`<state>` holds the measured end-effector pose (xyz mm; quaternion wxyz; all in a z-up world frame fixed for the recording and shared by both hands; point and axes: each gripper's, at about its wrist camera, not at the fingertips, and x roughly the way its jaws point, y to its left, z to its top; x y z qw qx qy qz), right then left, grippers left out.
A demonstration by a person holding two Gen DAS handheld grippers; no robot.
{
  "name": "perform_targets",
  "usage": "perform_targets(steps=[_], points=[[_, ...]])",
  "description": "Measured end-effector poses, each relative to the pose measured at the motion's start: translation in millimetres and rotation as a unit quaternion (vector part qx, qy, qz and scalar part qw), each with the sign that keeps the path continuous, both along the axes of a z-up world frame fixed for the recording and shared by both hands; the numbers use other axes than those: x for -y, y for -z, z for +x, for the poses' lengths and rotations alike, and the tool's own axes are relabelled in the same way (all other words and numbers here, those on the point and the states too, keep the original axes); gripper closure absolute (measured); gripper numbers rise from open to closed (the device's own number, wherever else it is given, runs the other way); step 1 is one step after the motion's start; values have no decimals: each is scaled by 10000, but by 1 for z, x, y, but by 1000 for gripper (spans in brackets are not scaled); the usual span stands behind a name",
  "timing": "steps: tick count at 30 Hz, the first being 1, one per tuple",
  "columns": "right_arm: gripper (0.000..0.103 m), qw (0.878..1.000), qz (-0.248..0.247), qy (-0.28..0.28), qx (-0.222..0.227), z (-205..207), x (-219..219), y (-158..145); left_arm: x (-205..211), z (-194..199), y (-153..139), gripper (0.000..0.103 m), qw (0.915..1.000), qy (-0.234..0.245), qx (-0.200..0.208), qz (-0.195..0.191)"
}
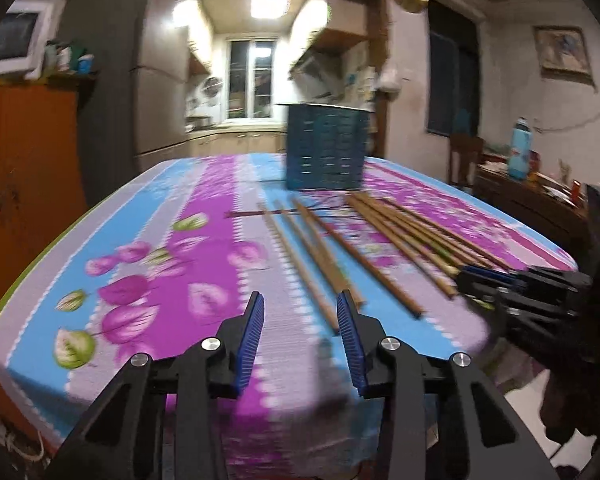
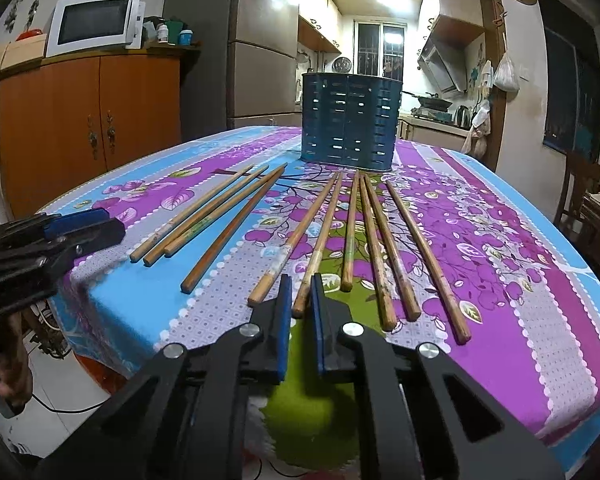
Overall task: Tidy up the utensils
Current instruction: 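Lower the left tool onto a wooden chopstick and close it while the right tool grasps another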
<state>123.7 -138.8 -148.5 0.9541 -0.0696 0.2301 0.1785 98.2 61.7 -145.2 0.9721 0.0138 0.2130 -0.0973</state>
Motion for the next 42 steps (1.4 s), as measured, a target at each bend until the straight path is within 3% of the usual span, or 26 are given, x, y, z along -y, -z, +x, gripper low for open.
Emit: perform_targets(steps=[3, 10, 17, 18, 22, 23, 35, 39, 42], points=[[95, 10000, 8, 0, -6, 0, 0, 0, 11, 5, 6, 63, 9997, 95, -100, 192], [95, 10000, 14, -25, -25, 2, 0, 1, -9, 15, 11, 64, 9984, -412, -223, 325], [95, 10000, -5, 33, 31, 2, -2, 2, 7, 8, 15, 64, 9993, -90, -102, 346], [95, 10000, -18, 41, 46, 1, -2, 2, 6, 8, 16, 65, 9994, -111, -62, 329], [95, 9999, -39, 87, 91, 1, -4, 2, -3, 13, 16, 90, 9996, -251, -19, 154], [95, 9999, -45, 98, 97, 2, -5, 2, -5, 15, 16, 91, 9996, -271, -14, 122], [93, 9995, -90, 260, 184, 2, -8, 4, -2, 11, 22, 91, 9993, -211, 231, 218], [80, 9989, -88, 419, 202, 2, -6, 4, -3, 10, 23, 91, 9992, -198, 299, 201], [80, 9990, -64, 409, 161, 4, -4, 4, -2, 10, 23, 91, 9992, -204, 290, 179]])
